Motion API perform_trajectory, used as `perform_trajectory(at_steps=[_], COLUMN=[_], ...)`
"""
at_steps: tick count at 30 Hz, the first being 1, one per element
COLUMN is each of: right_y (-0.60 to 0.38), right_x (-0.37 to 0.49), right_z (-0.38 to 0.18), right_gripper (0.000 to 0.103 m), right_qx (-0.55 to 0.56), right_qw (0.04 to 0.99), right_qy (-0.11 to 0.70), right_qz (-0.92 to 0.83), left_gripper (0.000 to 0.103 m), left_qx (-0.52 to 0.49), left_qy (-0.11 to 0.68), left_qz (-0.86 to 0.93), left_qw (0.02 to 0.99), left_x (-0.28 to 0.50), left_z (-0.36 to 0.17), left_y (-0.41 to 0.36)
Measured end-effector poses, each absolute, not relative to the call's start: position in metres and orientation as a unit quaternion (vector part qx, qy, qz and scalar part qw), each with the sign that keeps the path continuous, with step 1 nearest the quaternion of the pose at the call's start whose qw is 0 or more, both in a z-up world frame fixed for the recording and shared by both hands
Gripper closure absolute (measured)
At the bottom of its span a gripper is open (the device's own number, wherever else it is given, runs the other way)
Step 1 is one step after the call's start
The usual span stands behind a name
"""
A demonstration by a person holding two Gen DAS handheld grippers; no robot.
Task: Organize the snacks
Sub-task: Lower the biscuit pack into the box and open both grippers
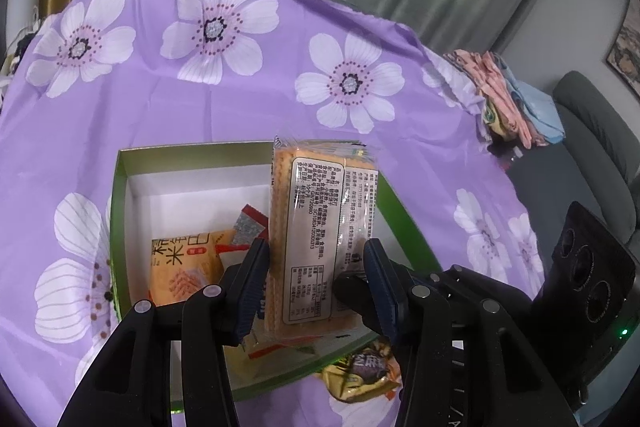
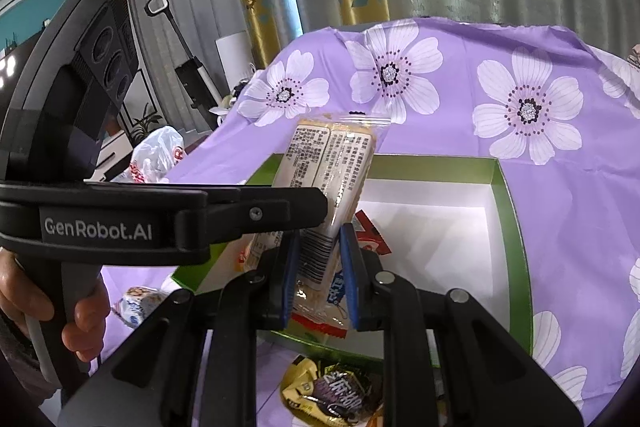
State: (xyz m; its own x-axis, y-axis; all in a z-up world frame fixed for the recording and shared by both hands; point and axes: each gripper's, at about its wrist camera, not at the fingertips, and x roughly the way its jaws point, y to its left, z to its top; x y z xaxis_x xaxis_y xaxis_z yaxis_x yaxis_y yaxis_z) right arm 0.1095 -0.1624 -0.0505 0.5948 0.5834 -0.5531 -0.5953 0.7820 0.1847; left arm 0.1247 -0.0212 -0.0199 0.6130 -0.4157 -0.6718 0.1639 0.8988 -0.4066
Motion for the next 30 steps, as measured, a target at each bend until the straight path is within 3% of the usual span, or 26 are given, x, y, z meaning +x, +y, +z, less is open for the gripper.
perform_trajectory(at_steps=[13, 15, 17, 21, 30], right_y=[-0.152, -0.152, -0.152, -0.156, -0.172], right_x=[0.122, 0.122, 0.121, 0.116, 0.089], right_z=[-0.065, -0.067, -0.068, -0.066, -0.053], right_gripper=[0.077, 0.074, 0.064, 0.061, 0.047], right_qx=[-0.032, -0.033, -0.033, -0.031, -0.026], right_qw=[0.887, 0.887, 0.888, 0.890, 0.898], right_qy=[0.333, 0.336, 0.337, 0.334, 0.320], right_qz=[0.318, 0.314, 0.312, 0.309, 0.301], left_gripper=[0.054, 0.054, 0.053, 0.031, 0.019], left_qx=[-0.163, -0.160, -0.159, -0.144, -0.097], left_qy=[0.428, 0.432, 0.432, 0.425, 0.393], left_qz=[-0.147, -0.143, -0.141, -0.130, -0.094], left_qw=[0.877, 0.876, 0.877, 0.884, 0.910], left_x=[0.142, 0.143, 0.142, 0.137, 0.109], left_z=[-0.041, -0.043, -0.044, -0.039, -0.016], left_y=[-0.019, -0.020, -0.020, -0.022, -0.027])
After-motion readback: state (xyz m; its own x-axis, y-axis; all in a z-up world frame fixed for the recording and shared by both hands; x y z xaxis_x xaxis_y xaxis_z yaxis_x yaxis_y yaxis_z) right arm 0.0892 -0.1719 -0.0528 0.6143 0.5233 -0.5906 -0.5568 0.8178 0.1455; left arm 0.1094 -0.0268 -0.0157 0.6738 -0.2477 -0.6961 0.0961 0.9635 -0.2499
